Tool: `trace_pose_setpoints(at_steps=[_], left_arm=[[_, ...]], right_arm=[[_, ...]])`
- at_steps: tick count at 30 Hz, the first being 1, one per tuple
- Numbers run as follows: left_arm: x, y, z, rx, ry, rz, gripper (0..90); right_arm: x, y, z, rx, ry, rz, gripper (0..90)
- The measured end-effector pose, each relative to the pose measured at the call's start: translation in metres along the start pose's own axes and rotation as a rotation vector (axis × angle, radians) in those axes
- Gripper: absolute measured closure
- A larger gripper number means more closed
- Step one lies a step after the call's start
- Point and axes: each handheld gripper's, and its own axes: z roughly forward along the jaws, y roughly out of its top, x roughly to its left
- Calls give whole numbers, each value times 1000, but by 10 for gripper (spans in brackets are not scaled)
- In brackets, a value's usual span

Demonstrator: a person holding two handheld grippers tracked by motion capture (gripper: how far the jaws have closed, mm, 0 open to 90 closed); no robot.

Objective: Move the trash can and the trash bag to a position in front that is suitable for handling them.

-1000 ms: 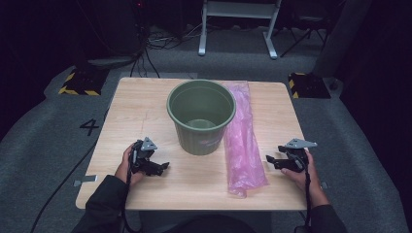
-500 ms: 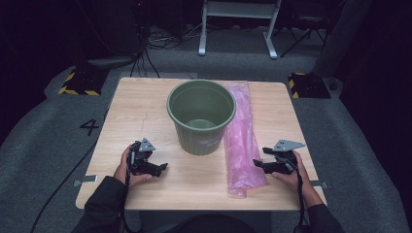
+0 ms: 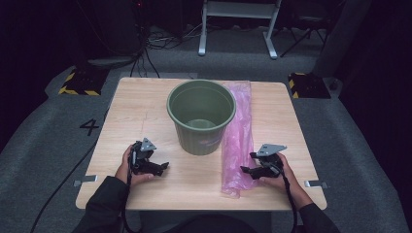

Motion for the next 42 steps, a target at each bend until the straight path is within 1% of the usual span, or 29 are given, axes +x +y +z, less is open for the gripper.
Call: trace_pose_setpoints(at_steps=[2, 3, 7, 9, 17, 22, 28, 32, 33, 36, 40, 41, 42], left_arm=[[0, 0, 0, 0, -1, -2, 0], [0, 1, 0, 1, 1, 8, 0], [0, 1, 1, 0, -1, 3, 0], [-1, 1, 1, 0, -2, 2, 0], [0, 1, 1, 2, 0, 5, 2], [-1, 1, 1, 1, -3, 2, 2], [-1, 2, 1, 2, -2, 6, 2], [-2, 2, 1, 4, -2, 5, 3], [-2, 2, 1, 3, -3, 4, 3], [-2, 2, 2, 0, 1, 9, 3], [-3, 2, 2, 1, 1, 0, 3], [-3, 2, 2, 1, 1, 0, 3], [-3, 2, 2, 1, 0, -1, 3]], right_arm=[[1, 0, 1, 4, 1, -8, 279], [3, 1, 4, 5, 9, -8, 275], [5, 3, 5, 3, 17, -5, 270], [7, 4, 6, 4, 15, -13, 270], [7, 5, 6, -2, 15, -10, 274], [11, 7, 9, 2, 22, -24, 279], [13, 8, 12, 3, 30, -24, 284], [18, 12, 16, 1, 39, -25, 308], [22, 15, 19, -2, 45, -34, 315], [26, 19, 24, -2, 54, -36, 317], [34, 26, 31, -2, 61, -51, 311], [34, 26, 31, -2, 61, -51, 311], [39, 30, 35, -1, 67, -59, 310]])
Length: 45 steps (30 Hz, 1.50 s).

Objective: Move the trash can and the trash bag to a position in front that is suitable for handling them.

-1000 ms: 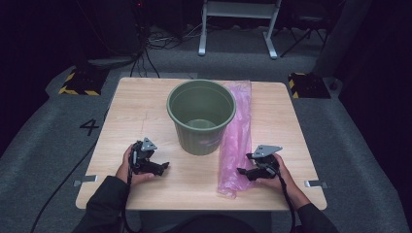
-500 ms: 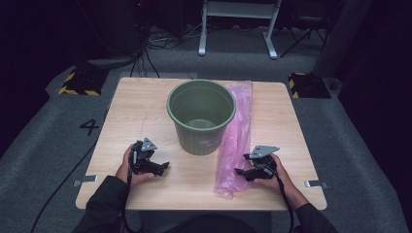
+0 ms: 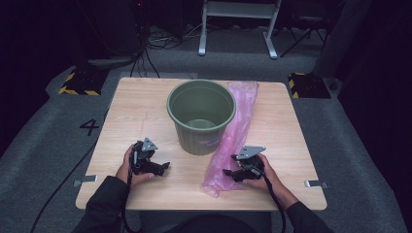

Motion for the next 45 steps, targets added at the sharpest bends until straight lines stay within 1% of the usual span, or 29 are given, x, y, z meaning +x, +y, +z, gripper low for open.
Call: trace_pose_setpoints(at_steps=[5, 7, 8, 11, 12, 14, 15, 16, 17, 18, 19, 21, 22, 23, 25, 26, 27, 30, 33, 35, 36, 37, 38, 39, 40, 41, 43, 44, 45], left_arm=[[-1, 1, 1, 1, 2, 3, 3], [-1, 1, 1, 1, 3, 1, 2], [-1, 1, 1, 0, 4, -1, 2], [-1, 1, 1, 1, 4, 0, 3], [-1, 1, 1, 1, 4, -1, 3], [-1, 1, 1, 1, 6, 0, 3], [-1, 1, 1, 1, 6, -1, 3], [-1, 1, 1, 1, 6, -1, 3], [-1, 1, 1, 1, 6, -1, 3], [-1, 1, 1, 1, 6, -1, 3], [-1, 1, 1, 1, 6, -1, 3], [-1, 1, 1, 1, 6, -1, 3], [-1, 1, 1, 1, 6, -1, 3], [-1, 1, 1, 1, 6, -1, 3], [-1, 1, 1, 1, 6, -1, 3], [-1, 1, 1, 1, 6, -2, 3], [-1, 1, 1, 1, 6, -1, 3], [-1, 1, 1, 1, 7, -2, 3], [-1, 1, 1, 1, 7, -2, 3], [-1, 1, 1, 1, 7, -2, 3], [-1, 1, 1, 1, 7, -2, 3], [-2, 1, 1, 0, 6, -3, 4], [-2, 1, 1, 1, 6, -5, 4], [-3, 1, 1, 3, 8, -4, 3], [-3, 2, 1, 2, 6, 1, 4], [-3, 2, 1, 2, 6, 1, 4], [-3, 2, 1, 3, 4, 6, 3], [-2, 2, 1, 2, 3, 6, 3], [-2, 2, 1, 2, 3, 6, 3]], right_arm=[[6, 9, 7, 7, -4, -25, 310], [8, 13, 12, 7, 0, -32, 304], [12, 17, 16, 5, 7, -43, 299], [15, 20, 17, -1, 14, -54, 294], [17, 21, 16, -1, 16, -67, 279], [18, 21, 15, -5, 17, -71, 275], [17, 21, 13, -11, 25, -70, 273], [16, 20, 6, -30, 24, -69, 263], [16, 20, 6, -30, 24, -69, 263], [14, 19, 0, -42, 19, -67, 259], [14, 19, 0, -42, 19, -67, 259], [12, 18, -8, -58, 4, -70, 255], [10, 16, -16, -73, -4, -73, 247], [8, 16, -20, -82, -14, -72, 247], [2, 15, -27, -100, -27, -64, 242], [2, 15, -27, -100, -27, -64, 242], [-1, 15, -31, -109, -34, -60, 241], [-15, 16, -39, -125, -82, -60, 237], [-31, 17, -43, -126, -132, -64, 235], [-43, 16, -42, -117, -135, -44, 235], [-56, 16, -38, -106, -136, -38, 235], [-61, 16, -35, -97, -136, -37, 235], [-61, 16, -35, -97, -136, -37, 235], [-71, 15, -28, -75, -133, -26, 236], [-76, 14, -24, -67, -125, -21, 239], [-76, 14, -24, -67, -125, -21, 239], [-81, 12, -17, -43, -104, -14, 240], [-82, 10, -9, -12, -90, -22, 249], [-82, 10, -9, -12, -90, -22, 249]])
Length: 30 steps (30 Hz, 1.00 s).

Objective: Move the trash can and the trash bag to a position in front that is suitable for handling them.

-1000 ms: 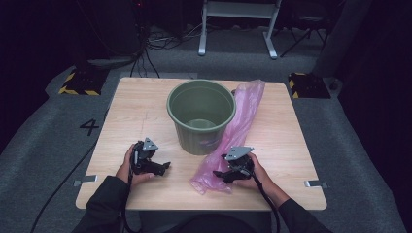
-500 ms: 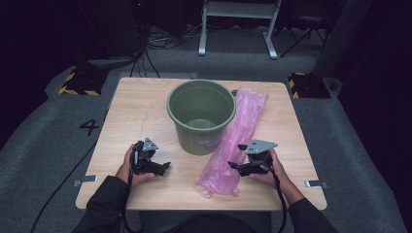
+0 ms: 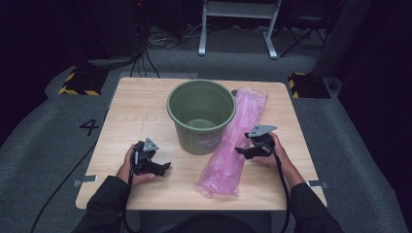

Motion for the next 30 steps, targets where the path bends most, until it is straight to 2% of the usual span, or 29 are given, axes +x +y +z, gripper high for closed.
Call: trace_pose_setpoints(at_steps=[1, 4, 7, 9, 10, 12, 13, 15, 16, 20, 21, 26, 30], left_arm=[[0, 0, 0, 0, 0, 0, 3], [0, 0, 0, 0, 0, 0, 3], [0, 0, 0, 1, 1, 1, 4], [0, 0, 0, 1, 1, 1, 4], [0, 0, 0, 1, -1, 0, 3], [0, 0, 0, 0, 0, 0, 4], [0, 0, 0, 0, 0, -2, 3], [0, 0, 0, 1, 0, 1, 3], [0, 0, 0, 1, 0, 1, 3], [0, 0, 0, 1, -2, 2, 3], [0, 0, 0, 0, -1, 3, 3], [0, 0, 0, 1, -4, 3, 3], [1, 3, 3, 0, -4, -1, 2]], right_arm=[[0, -2, 5, 5, 47, 29, 271], [1, -3, 8, 23, 65, 21, 282], [7, -3, 10, 29, 98, 7, 360], [9, -3, 12, 36, 105, -3, 374], [12, -2, 12, 34, 122, -11, 422], [13, -2, 12, 33, 126, -13, 437], [15, -2, 11, 18, 121, -34, 480], [18, -4, 11, 5, 142, -43, 585], [18, -4, 11, 5, 142, -43, 585], [23, -4, 9, 0, 161, -71, 740], [25, -3, 9, -1, 166, -74, 803], [32, -4, 8, 0, 149, -87, 861], [31, -5, 8, -6, 144, -54, 847]])
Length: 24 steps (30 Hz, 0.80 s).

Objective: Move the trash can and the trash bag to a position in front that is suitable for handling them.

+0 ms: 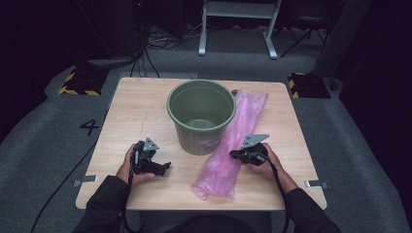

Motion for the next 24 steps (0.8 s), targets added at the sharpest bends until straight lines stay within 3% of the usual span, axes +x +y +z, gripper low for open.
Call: trace_pose_setpoints(at_steps=[4, 10, 14, 17, 21, 24], left_arm=[[1, 10, 9, -2, 4, 6, 2], [-1, 22, 20, 3, -2, 8, 3], [-8, 33, 29, -3, -17, 22, 58], [-20, 38, 33, -30, -37, 58, 116], [-30, 45, 39, -40, -14, 82, 119], [-31, 52, 45, -26, -20, 61, 133]], right_arm=[[-5, -2, -1, -7, -41, 40, 839], [-9, -4, -3, -5, -69, 57, 840], [-11, -6, -5, -9, -75, 71, 839], [-12, -7, -6, -9, -75, 79, 835], [-14, -9, -7, -12, -74, 85, 833], [-14, -9, -8, -9, -85, 90, 828]])
